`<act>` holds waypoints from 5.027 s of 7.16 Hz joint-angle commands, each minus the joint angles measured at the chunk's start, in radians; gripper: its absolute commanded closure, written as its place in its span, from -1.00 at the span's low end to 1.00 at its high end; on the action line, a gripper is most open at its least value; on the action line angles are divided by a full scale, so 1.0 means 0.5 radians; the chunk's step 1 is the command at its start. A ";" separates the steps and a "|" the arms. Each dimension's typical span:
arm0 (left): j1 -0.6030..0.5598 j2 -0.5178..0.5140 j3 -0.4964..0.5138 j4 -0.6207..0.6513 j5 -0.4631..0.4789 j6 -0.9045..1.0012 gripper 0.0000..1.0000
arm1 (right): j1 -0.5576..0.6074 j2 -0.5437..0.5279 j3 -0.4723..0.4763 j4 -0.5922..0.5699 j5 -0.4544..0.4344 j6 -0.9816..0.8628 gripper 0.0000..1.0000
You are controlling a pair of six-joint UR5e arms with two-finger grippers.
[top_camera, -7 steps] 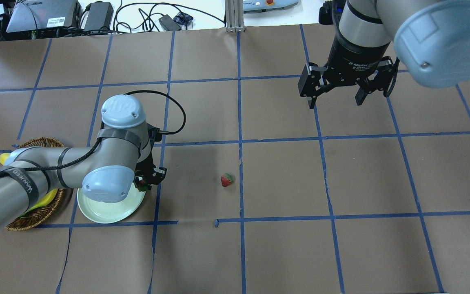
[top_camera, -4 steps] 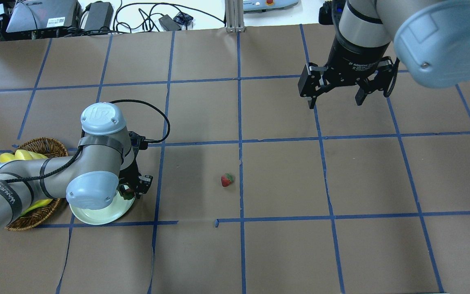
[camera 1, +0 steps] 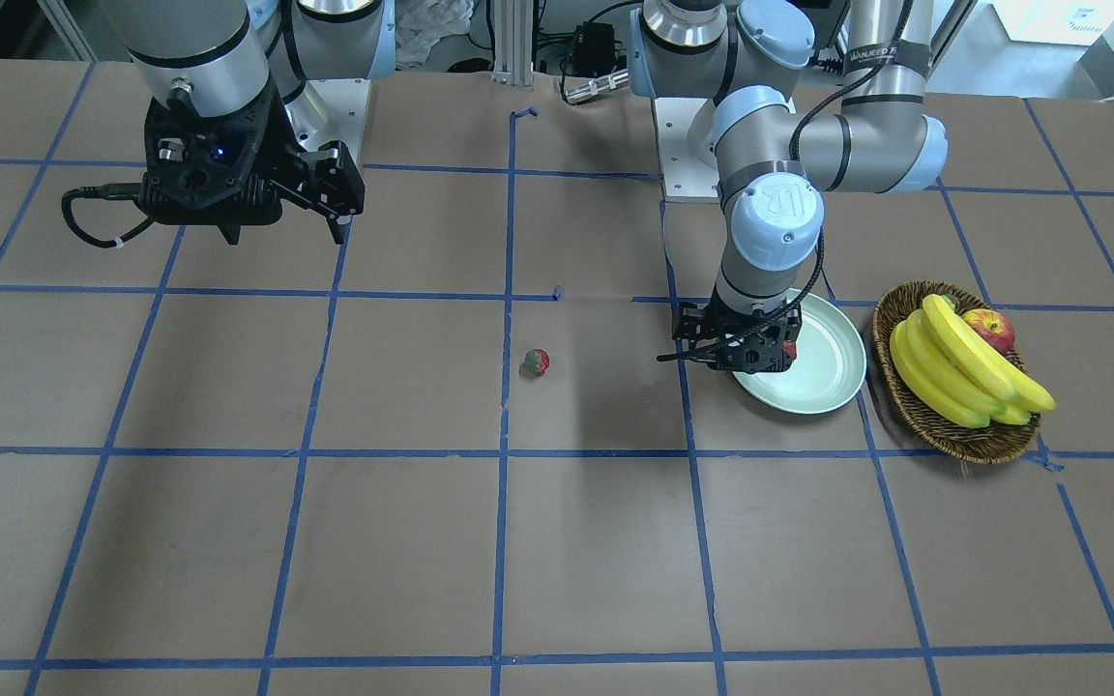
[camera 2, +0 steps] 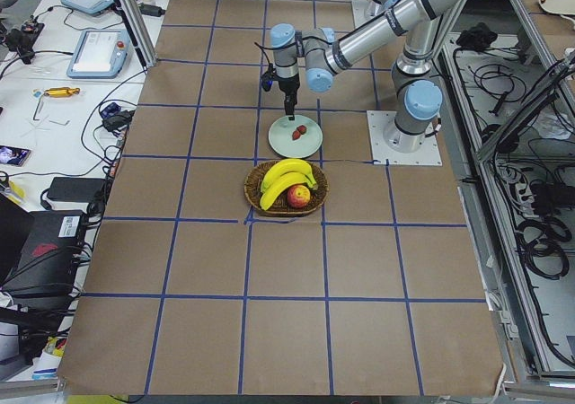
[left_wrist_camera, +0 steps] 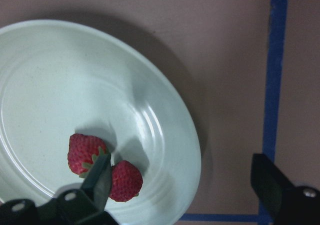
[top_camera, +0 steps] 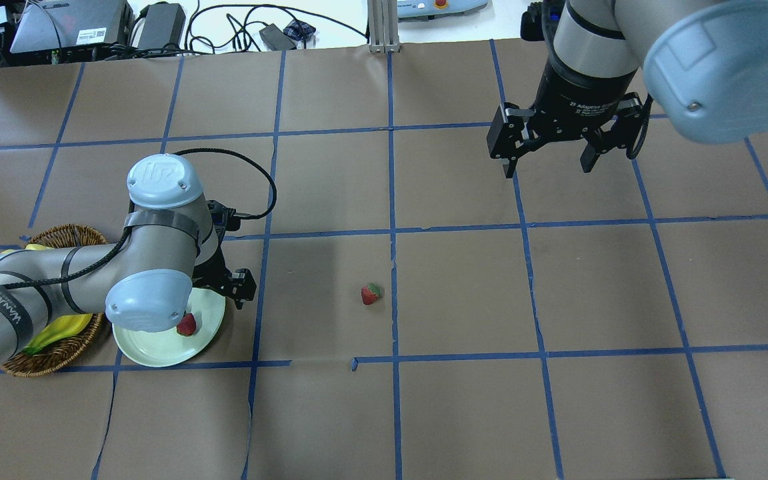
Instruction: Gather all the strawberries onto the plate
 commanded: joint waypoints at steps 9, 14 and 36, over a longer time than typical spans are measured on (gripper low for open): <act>-0.762 -0.416 0.266 0.351 -0.349 -0.939 0.63 | 0.034 0.009 0.001 -0.005 -0.002 0.003 -1.00; -0.653 -0.272 0.339 0.034 -0.105 -0.639 1.00 | 0.034 0.009 0.001 -0.005 -0.002 0.003 -1.00; -0.044 0.333 1.131 -1.137 -0.229 -0.058 -1.00 | 0.009 0.003 -0.133 -0.021 -0.027 0.015 -1.00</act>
